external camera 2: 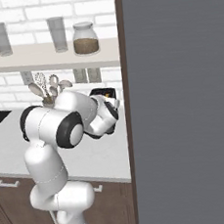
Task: Start the toaster. Once the lever pops up, take the bread to the plate on the dining counter.
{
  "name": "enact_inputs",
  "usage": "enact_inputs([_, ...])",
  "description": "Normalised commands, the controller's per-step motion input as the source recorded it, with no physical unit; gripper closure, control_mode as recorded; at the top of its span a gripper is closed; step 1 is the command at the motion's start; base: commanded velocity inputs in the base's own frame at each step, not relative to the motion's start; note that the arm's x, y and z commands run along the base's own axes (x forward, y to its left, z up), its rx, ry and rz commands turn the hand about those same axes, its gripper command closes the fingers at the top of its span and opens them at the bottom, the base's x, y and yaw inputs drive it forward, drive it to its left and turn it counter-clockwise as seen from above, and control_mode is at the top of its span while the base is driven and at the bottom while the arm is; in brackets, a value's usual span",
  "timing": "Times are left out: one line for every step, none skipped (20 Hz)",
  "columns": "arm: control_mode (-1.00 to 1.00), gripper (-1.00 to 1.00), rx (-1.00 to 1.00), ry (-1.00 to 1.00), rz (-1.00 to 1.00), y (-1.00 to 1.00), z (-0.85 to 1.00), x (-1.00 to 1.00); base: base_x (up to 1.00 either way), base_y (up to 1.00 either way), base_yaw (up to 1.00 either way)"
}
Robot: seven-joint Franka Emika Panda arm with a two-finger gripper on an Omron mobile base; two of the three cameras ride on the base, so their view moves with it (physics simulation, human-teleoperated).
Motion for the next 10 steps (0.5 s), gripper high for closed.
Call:
enact_inputs([-1.0,-1.0,-0.02,0.0,0.0,0.09,0.0,0.07,0.0,0.0,0.0])
enact_inputs([-1.0,-1.0,-0.03,0.0,0.0,0.08,0.0,0.04,0.0,0.0,0.0])
enact_inputs([-1.0,-1.0,-0.04,0.0,0.0,0.1,0.0,0.03,0.0,0.0,0.0])
enact_inputs([-1.0,-1.0,-0.05,0.0,0.0,0.11,0.0,0.0,0.0,0.0,0.0])
enact_inputs([-1.0,-1.0,-0.06,0.0,0.0,0.14,0.0,0.01,0.0,0.0,0.0])
enact_inputs([-1.0,-1.0,-0.05,0.0,0.0,0.13,0.0,0.01,0.0,0.0,0.0])
enact_inputs([-1.0,-1.0,-0.04,0.0,0.0,0.06,0.0,0.01,0.0,0.0,0.0])
enact_inputs([-1.0,-1.0,-0.03,0.0,0.0,0.0,0.0,0.0,0.0,0.0,0.0])
enact_inputs([-1.0,-1.0,-0.01,0.0,0.0,0.0,0.0,0.0,0.0,0.0,0.0])
enact_inputs([-1.0,-1.0,0.0,0.0,0.0,0.0,0.0,0.01,0.0,0.0,0.0])
